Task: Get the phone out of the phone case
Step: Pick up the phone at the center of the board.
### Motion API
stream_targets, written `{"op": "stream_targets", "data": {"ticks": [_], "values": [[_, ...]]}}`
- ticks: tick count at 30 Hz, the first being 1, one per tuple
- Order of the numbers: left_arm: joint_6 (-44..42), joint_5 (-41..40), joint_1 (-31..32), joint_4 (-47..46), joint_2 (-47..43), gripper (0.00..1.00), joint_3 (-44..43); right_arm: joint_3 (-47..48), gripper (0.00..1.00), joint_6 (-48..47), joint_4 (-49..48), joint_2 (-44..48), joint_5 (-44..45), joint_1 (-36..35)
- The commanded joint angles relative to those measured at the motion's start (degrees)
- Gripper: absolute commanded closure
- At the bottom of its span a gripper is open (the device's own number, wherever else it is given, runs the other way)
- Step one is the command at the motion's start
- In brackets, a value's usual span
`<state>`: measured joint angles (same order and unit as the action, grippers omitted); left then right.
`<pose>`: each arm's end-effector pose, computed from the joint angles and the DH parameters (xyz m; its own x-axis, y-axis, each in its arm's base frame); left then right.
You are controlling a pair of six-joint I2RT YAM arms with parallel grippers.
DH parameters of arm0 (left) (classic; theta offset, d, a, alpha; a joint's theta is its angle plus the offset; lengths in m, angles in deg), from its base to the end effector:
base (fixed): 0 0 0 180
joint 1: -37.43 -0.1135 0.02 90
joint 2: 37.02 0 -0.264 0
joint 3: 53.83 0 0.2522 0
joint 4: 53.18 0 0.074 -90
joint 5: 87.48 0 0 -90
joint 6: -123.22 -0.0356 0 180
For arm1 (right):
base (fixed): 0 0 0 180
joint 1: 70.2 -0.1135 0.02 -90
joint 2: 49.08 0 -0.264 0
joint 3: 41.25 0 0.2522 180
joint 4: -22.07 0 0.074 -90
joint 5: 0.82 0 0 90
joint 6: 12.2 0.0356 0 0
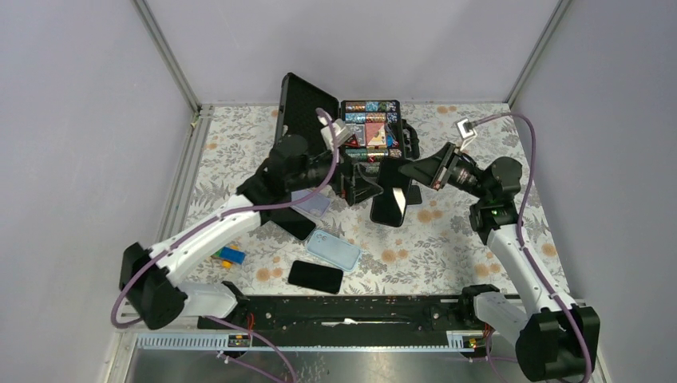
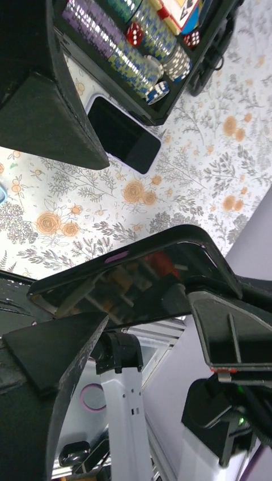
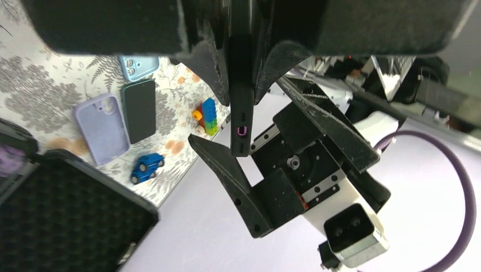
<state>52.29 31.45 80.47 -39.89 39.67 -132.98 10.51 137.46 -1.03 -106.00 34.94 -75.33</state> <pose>0.2181 -0.2272 0.3615 -0.4384 0.0182 -0.8986 0.8479 0.3400 -0.4068 0.2138 0.0482 0.3412 -0.5537 0.4567 -0.6963 -0.6796 0.2354 0.6948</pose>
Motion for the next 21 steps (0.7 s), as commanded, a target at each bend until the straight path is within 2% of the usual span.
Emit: {"op": "stream_targets", "data": {"ticks": [1,3,7,10,15,21], "values": [[-2.57,0.97,-0.36,-3.98,-7.39,0.01,4.4,5.59,1.0,-4.26,-4.67,0.3,-3.48,-4.8],[-0.68,1.84,-0.54,-4.08,-8.38,0.03,4.88,6.3,1.0,-3.83,-6.39,-0.53,-4.84,-5.89],[5.25,10.82,-0.74,-7.47,-8.19,0.12,4.88,6.87,1.0,-0.44,-13.83,-2.08,-5.93,-7.31],[11.88,16.9,-0.72,-18.16,-6.98,0.2,7.02,8.14,1.0,1.21,-17.09,-3.59,-6.5,-8.56],[19.88,17.8,-0.82,-23.63,-3.59,0.42,6.63,9.74,1.0,4.44,-22.2,-5.37,-6.75,-10.26],[21.73,17.05,-1.23,-23.83,-2.11,0.67,5.22,10.01,1.0,3.16,-19.91,-5.83,-7.18,-10.68]]}}
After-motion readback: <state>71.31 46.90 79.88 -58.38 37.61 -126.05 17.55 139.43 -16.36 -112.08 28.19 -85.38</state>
